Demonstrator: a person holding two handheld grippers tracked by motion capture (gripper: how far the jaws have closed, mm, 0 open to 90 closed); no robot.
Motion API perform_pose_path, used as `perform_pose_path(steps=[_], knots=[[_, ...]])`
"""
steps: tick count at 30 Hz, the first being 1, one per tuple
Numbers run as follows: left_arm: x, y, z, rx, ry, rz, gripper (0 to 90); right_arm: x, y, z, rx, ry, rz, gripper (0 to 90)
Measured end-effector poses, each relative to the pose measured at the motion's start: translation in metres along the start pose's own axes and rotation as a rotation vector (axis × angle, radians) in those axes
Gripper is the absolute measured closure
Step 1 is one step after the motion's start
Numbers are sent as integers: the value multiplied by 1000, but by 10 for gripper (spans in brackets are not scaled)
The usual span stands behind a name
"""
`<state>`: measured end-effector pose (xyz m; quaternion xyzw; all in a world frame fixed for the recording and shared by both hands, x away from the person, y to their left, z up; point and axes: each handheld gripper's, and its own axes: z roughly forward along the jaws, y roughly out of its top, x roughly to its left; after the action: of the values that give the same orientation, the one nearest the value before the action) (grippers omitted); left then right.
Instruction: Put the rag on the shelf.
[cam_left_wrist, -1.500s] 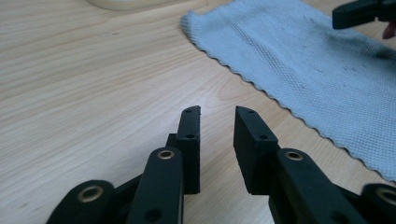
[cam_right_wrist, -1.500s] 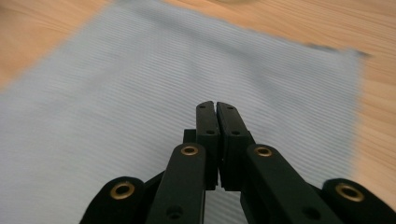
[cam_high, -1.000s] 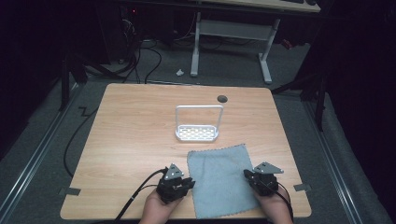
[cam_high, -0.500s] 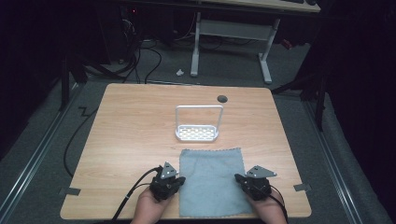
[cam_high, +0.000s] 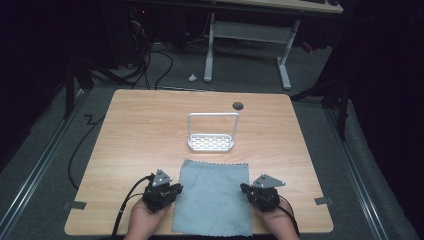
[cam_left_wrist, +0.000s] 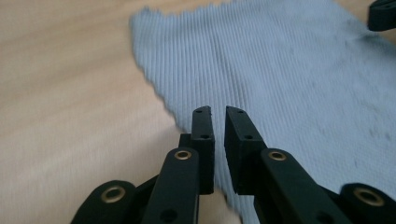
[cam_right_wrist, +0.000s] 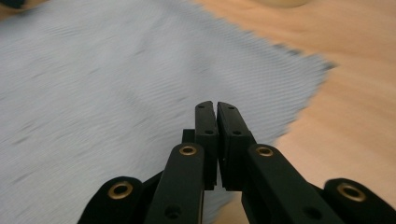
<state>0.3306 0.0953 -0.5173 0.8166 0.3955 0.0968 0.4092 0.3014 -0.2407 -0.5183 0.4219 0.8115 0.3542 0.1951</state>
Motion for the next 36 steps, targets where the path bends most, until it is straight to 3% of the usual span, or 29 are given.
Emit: perform_pose_path(steps=[3, 6, 11, 15, 18, 19, 20, 21, 23, 25, 28, 33, 36], knots=[[-1, 10, 14, 13, -10, 12, 769, -16, 10, 11, 13, -35, 50, 890], [-2, 10, 23, 64, 4, 42, 781, -18, 11, 24, 42, -48, 42, 900], [-10, -6, 11, 55, -4, 80, 790, -11, 5, 17, 43, -15, 31, 900], [-17, -25, -8, 47, -29, 70, 798, 4, -4, 5, 50, 26, -5, 895], [-17, -29, -13, 47, -51, 47, 796, 7, -6, 4, 38, 25, -10, 875], [-14, -27, -12, 40, -41, 41, 782, 7, -7, 4, 23, 32, -4, 859], [-11, -24, -11, 17, -29, 7, 755, 5, -7, 4, 12, 41, 10, 847], [-3, -19, -11, 2, -9, 10, 738, 4, -6, 3, -1, 35, 25, 827], [10, -8, -5, -26, 14, -29, 673, -2, -7, 0, -31, 12, 43, 811], [18, 0, 3, -17, 63, -33, 643, -3, -8, 0, -32, 14, 49, 805], [21, 3, 15, 10, 69, -38, 616, -5, -11, -2, -25, 1, 38, 770], [17, -1, 17, -12, 82, -24, 702, -9, -11, -1, -45, -17, 68, 721], [18, -4, 17, -29, 74, -34, 769, -12, -5, 4, -46, -20, 115, 667]])
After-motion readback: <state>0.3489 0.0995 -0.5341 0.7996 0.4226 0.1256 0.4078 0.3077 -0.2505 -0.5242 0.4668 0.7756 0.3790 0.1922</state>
